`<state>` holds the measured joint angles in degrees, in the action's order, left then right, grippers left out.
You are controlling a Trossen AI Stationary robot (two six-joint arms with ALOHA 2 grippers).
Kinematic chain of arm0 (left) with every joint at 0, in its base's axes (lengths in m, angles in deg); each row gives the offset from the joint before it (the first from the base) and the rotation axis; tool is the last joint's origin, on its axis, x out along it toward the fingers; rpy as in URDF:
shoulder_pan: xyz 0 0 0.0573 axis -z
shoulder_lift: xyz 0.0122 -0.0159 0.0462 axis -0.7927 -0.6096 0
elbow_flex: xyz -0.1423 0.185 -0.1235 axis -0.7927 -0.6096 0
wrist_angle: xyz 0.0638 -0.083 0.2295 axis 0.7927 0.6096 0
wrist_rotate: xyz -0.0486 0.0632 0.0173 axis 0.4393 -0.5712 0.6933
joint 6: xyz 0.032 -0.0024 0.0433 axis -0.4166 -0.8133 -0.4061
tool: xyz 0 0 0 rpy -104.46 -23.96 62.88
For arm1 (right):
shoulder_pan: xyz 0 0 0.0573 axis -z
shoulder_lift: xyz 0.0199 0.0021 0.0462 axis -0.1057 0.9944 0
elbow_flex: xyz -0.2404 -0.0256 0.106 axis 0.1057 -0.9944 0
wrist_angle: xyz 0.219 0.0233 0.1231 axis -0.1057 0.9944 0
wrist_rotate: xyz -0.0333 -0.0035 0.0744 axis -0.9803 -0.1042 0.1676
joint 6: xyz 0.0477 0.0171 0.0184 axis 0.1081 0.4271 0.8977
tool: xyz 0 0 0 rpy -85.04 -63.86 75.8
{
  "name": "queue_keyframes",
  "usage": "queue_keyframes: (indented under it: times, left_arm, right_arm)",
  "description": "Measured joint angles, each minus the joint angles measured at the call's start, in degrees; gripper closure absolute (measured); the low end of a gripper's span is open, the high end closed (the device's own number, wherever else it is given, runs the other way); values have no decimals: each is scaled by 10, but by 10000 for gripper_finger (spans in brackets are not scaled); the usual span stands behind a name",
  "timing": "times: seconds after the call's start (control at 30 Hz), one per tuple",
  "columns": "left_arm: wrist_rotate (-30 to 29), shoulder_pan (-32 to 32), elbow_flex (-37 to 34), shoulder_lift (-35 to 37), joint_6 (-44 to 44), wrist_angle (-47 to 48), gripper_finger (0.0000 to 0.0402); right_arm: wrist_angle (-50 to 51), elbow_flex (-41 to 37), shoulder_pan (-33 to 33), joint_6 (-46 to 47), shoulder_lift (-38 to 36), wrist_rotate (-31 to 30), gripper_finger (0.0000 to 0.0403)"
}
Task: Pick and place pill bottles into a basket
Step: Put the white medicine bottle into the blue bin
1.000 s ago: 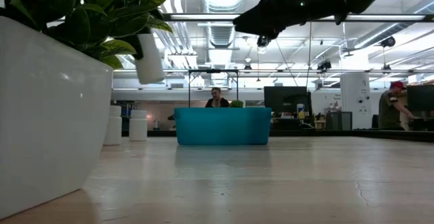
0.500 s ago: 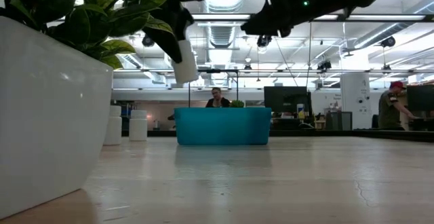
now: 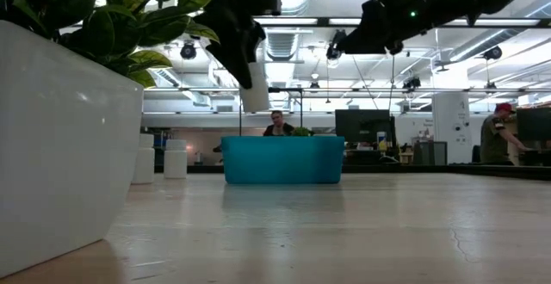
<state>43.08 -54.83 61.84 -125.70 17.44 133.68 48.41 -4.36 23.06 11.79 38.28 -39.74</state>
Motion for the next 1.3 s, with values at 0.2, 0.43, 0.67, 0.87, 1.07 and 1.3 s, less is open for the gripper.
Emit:
queue_keyframes:
  times: [0.2,0.43,0.67,0.87,1.07,1.3]
  left_arm:
    - [22,-16,2,-22,-16,-21,245]
    - [25,-22,25,-62,-25,-31,245]
    - [25,-24,60,-93,-44,-31,245]
    - [24,-33,69,-104,-45,-36,245]
    - [30,-39,68,-110,-45,-46,245]
    - [51,-40,68,-130,-45,-57,245]
  right_arm:
    - [-9,-16,2,2,-21,0,180]
    - [-9,-16,3,1,-20,0,179]
    - [-9,-16,3,3,-18,0,179]
    - [-8,-16,3,3,-18,1,179]
    - [-8,-16,3,3,-18,2,179]
    - [-8,-16,3,4,-18,3,179]
